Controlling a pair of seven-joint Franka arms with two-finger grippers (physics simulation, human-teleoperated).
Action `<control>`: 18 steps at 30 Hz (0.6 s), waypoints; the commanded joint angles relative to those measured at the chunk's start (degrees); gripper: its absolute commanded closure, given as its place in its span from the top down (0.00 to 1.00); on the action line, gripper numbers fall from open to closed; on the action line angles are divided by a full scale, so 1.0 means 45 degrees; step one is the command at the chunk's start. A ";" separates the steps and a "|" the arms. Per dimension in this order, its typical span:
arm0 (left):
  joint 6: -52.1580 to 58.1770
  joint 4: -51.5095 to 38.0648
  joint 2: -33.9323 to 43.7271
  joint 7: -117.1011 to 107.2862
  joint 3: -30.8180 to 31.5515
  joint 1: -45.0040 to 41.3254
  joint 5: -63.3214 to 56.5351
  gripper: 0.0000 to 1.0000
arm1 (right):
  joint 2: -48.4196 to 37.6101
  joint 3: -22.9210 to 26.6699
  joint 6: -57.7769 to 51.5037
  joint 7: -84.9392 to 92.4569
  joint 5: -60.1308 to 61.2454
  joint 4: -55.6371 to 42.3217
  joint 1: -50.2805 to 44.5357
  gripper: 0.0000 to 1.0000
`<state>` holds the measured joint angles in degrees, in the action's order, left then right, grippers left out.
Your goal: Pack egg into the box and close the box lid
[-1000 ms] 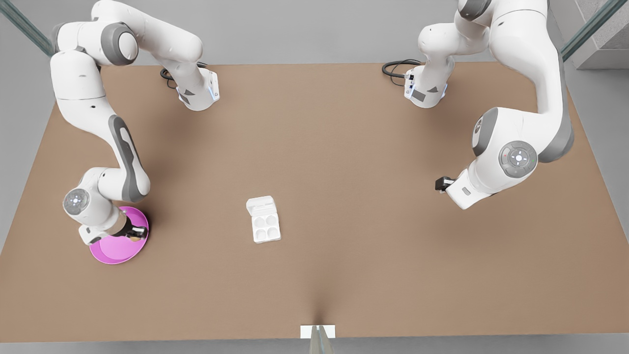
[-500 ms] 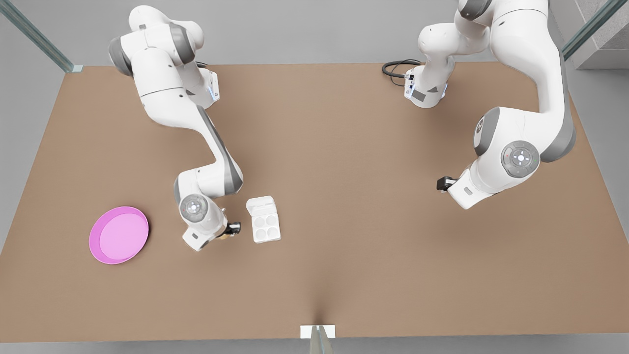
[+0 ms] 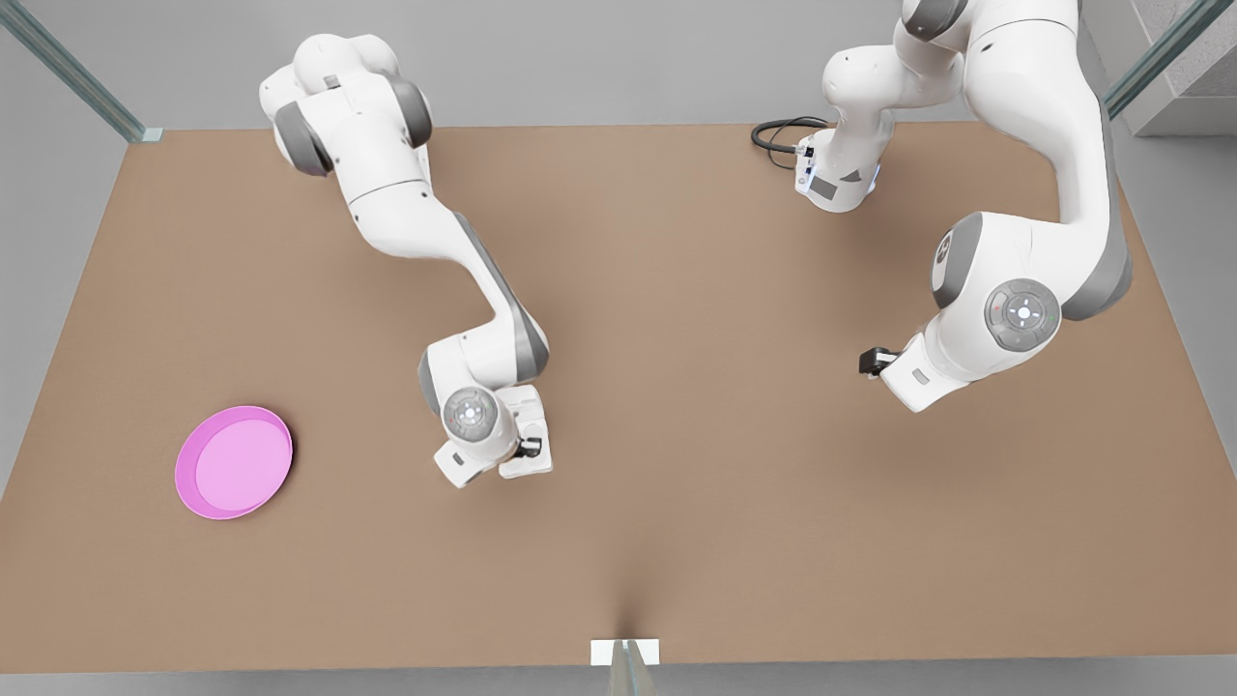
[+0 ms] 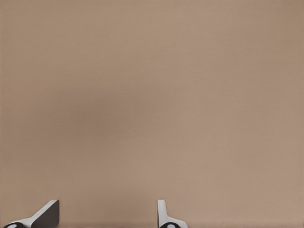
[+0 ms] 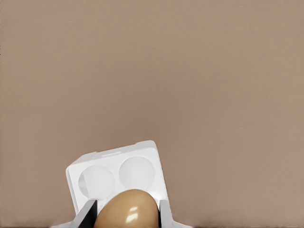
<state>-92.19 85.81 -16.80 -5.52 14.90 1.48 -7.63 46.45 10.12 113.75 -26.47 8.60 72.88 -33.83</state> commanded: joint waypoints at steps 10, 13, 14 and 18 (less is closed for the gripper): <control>-0.0001 0.0053 -0.0055 -0.0414 0.0010 -0.0016 -0.0023 1.00 | 0.0791 0.0096 0.0171 -0.3357 0.0296 -0.0121 -0.0569 0.59; -0.0001 0.0053 -0.0055 -0.0414 0.0010 -0.0016 -0.0023 1.00 | 0.0772 0.0135 0.0171 -0.3162 0.0218 -0.0101 -0.0569 1.00; -0.0001 0.0053 -0.0055 -0.0433 0.0010 -0.0016 -0.0023 1.00 | 0.0772 0.0135 0.0152 -0.3122 0.0140 -0.0101 -0.0569 1.00; 0.0057 0.0620 0.0472 -0.3243 0.1298 -0.0426 -0.0004 1.00 | -0.1082 0.0115 -0.0941 -0.1036 0.0082 0.1128 0.0992 1.00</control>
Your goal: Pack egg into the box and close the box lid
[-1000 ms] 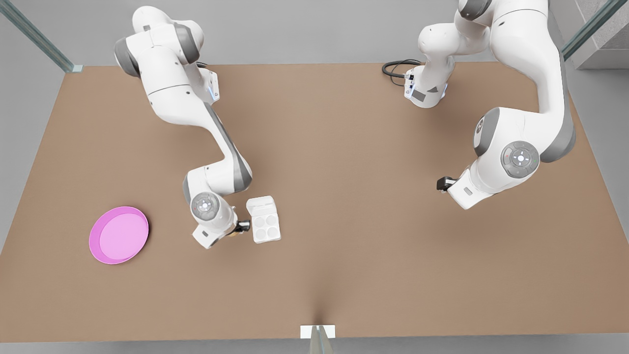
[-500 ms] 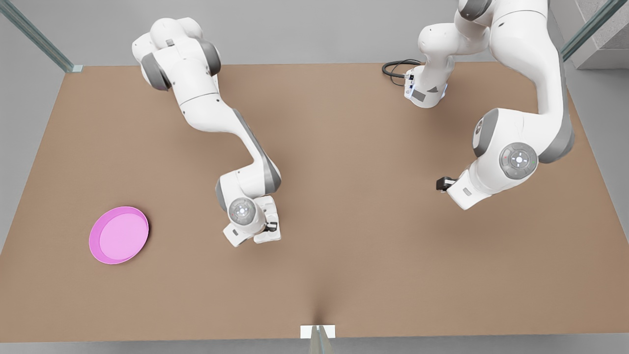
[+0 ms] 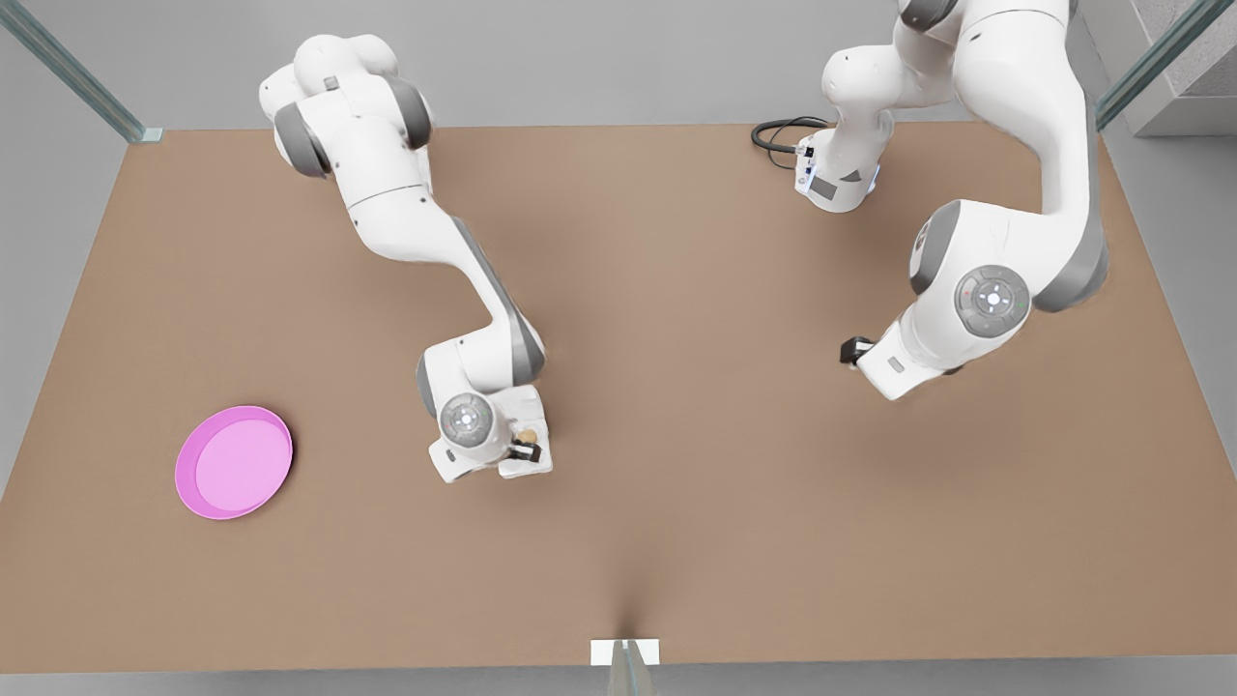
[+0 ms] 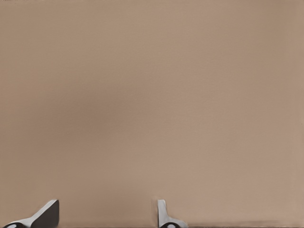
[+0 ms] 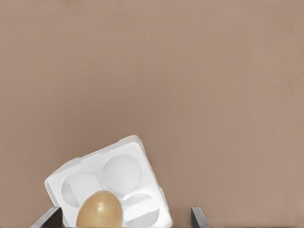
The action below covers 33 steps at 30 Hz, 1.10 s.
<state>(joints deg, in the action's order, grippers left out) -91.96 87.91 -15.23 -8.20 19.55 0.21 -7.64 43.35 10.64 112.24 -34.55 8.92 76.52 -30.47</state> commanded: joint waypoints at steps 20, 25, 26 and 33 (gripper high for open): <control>-0.9212 -0.7525 -0.9839 -1.7163 -0.2607 -1.0710 -0.3067 1.00 | -0.7464 -0.1875 -0.6330 0.8986 -0.2080 0.1686 0.6634 1.00; -0.9662 -0.7700 -1.0113 -1.6929 -0.2627 -1.0886 -0.3048 1.00 | -0.7445 -0.1914 -0.6545 0.9025 -0.2080 0.1687 0.6654 1.00; -0.9662 -0.7759 -1.0113 -1.6928 -0.2627 -1.0847 -0.3048 1.00 | -0.7445 -0.1914 -0.6564 0.9025 -0.2080 0.1687 0.6654 1.00; -0.9664 -0.8228 -1.0015 -1.6929 -0.2471 -1.0301 -0.2892 1.00 | -0.7484 -0.1914 -0.6603 0.9006 -0.2041 0.1589 0.6790 1.00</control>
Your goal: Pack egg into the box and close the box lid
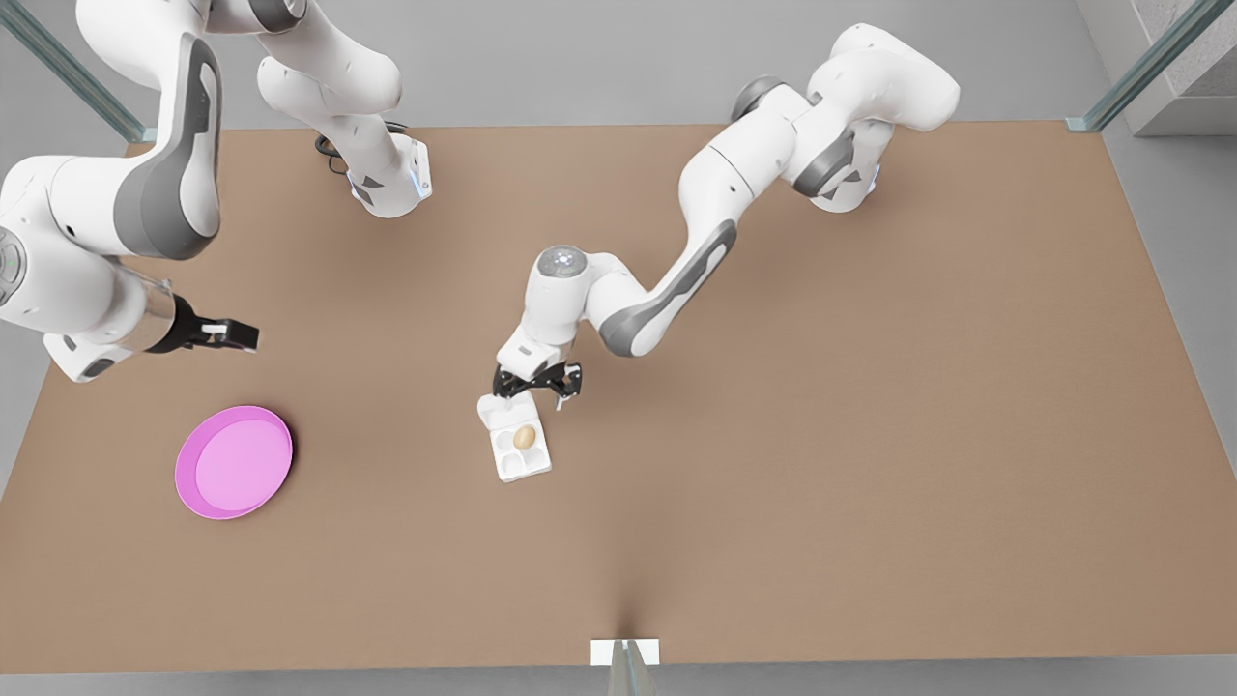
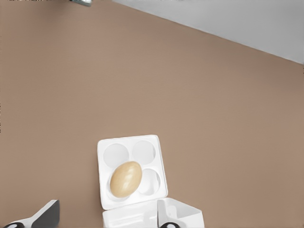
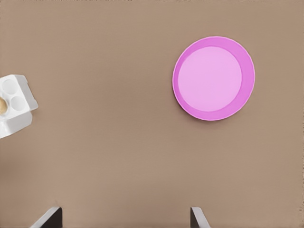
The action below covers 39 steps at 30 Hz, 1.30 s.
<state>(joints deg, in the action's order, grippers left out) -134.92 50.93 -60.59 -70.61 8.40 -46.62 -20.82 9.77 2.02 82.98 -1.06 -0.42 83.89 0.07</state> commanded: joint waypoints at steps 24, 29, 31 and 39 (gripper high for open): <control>0.0315 0.0107 -0.0638 -0.2141 -0.0675 -0.1006 -0.0452 1.00 | 0.0152 -0.0116 0.2927 0.1525 0.0016 -0.0166 -0.0074 1.00; -0.0114 0.0127 -0.0657 -0.1359 -0.0675 -0.0147 -0.0413 1.00 | 0.0191 -0.0155 0.2927 0.1505 0.0016 -0.0127 -0.0074 1.00; -0.0193 0.0107 -0.0774 -0.1203 -0.0636 0.0068 -0.0413 1.00 | 0.0211 -0.0155 0.2966 0.1486 0.0016 -0.0127 -0.0074 1.00; 1.0510 0.2957 0.7134 1.2230 0.0377 0.6821 0.1984 1.00 | 0.0504 -0.0155 0.3063 0.1486 0.0015 -0.0303 -0.0015 1.00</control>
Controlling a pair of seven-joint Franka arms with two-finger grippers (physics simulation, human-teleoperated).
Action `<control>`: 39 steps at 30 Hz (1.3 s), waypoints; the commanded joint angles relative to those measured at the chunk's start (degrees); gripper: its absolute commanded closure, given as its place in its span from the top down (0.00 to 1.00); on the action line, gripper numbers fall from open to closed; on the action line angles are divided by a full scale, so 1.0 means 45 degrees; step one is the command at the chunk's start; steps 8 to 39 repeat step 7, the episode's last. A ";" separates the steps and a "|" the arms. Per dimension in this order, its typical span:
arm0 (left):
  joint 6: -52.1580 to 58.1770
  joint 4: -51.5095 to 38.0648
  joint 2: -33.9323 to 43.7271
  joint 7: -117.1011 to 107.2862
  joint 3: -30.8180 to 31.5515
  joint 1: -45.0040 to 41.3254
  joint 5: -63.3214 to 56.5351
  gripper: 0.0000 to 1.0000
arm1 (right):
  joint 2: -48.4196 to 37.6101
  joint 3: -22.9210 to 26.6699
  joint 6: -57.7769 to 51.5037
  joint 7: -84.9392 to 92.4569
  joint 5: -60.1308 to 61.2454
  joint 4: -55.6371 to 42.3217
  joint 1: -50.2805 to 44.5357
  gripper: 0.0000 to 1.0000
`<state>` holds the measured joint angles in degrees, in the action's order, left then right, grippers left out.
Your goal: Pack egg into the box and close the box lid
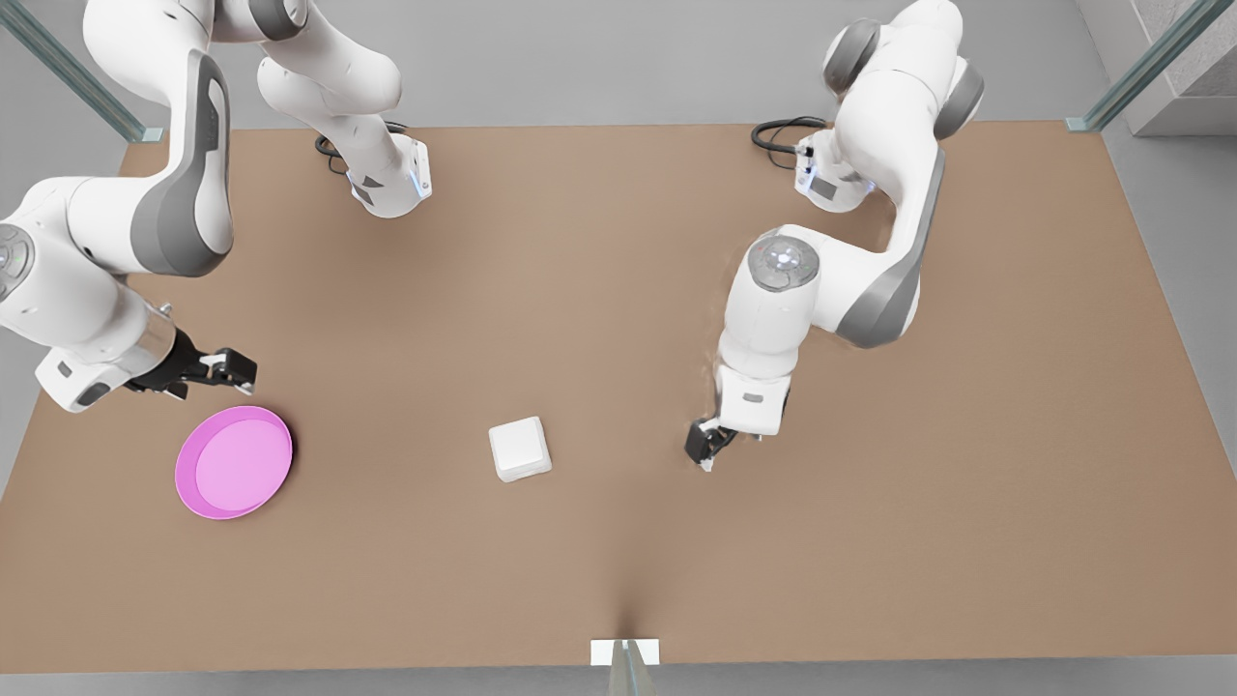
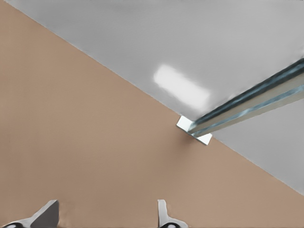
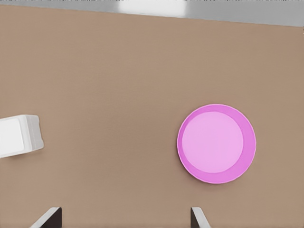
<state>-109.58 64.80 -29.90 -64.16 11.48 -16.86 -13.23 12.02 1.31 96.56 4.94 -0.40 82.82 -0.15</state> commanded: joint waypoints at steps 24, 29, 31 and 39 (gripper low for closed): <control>0.0875 0.7300 0.5101 1.1288 0.3231 0.5406 0.1261 1.00 | -0.0326 -0.0017 0.0046 0.0172 0.0051 0.0560 0.0130 1.00; 0.0875 0.7300 0.5101 1.1288 0.3231 0.5406 0.1261 1.00 | -0.0326 -0.0017 0.0046 0.0172 0.0051 0.0560 0.0130 1.00; 0.0875 0.7300 0.5101 1.1288 0.3231 0.5406 0.1261 1.00 | -0.0326 -0.0017 0.0046 0.0172 0.0051 0.0560 0.0130 1.00; 0.0875 0.7300 0.5101 1.1288 0.3231 0.5406 0.1261 1.00 | -0.0326 -0.0017 0.0046 0.0172 0.0051 0.0560 0.0130 1.00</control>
